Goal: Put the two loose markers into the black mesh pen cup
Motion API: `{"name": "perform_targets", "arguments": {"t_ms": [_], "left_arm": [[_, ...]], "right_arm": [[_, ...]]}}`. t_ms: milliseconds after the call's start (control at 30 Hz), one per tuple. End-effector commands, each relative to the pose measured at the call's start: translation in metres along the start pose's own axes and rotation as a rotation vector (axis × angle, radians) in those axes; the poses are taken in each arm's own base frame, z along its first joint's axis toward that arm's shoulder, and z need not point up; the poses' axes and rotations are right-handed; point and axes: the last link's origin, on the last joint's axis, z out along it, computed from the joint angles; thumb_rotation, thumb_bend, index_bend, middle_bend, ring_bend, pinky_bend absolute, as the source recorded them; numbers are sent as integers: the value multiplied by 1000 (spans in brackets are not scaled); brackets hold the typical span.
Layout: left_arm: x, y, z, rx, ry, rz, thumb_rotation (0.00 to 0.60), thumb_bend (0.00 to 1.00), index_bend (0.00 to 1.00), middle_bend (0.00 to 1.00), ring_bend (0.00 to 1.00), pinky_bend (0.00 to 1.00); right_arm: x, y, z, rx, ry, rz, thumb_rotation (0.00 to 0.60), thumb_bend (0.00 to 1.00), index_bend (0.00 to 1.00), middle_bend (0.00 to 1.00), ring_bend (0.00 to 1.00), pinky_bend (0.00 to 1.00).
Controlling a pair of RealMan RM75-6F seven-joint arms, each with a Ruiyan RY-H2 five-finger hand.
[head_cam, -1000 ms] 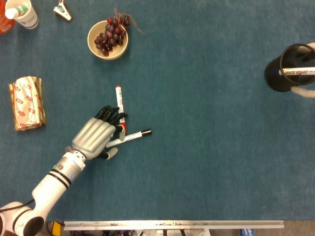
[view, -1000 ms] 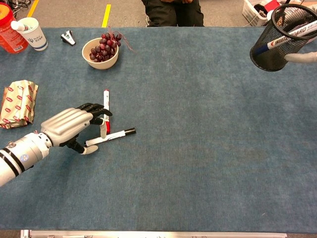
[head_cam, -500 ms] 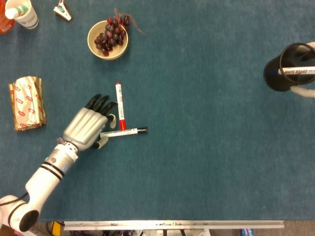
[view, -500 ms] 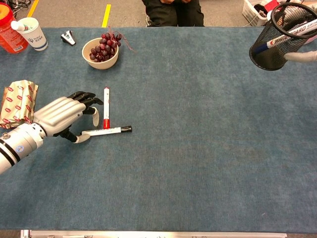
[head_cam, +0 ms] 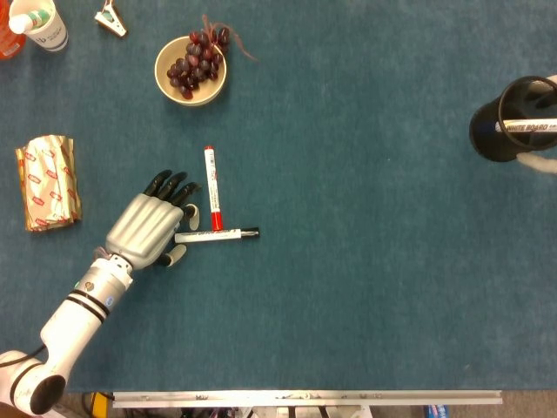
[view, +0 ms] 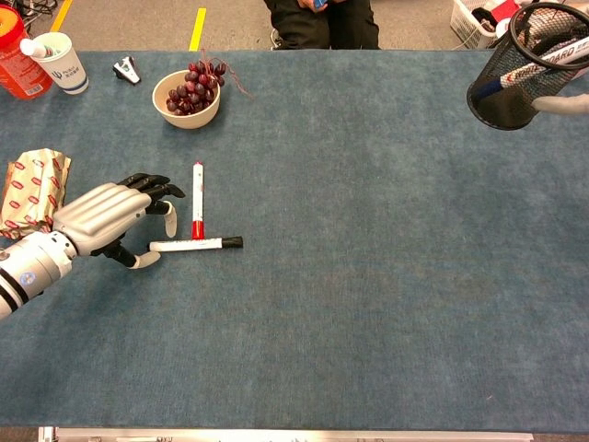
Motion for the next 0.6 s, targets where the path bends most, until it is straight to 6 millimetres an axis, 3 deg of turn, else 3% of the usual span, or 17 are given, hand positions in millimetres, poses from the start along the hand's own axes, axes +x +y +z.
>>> {"name": "perform_targets", "arguments": {"t_ms": [33, 600], "left_arm": [[0, 0, 2, 2, 0, 2, 600, 270, 441, 134, 20, 0], [-2, 2, 7, 13, -35, 13, 600, 271, 489, 134, 20, 0]], "right_arm": [[1, 0, 0, -1, 2, 0, 600, 353, 551, 489, 379, 309], [2, 1, 1, 1, 11, 20, 600, 352, 553, 489, 379, 309]]}}
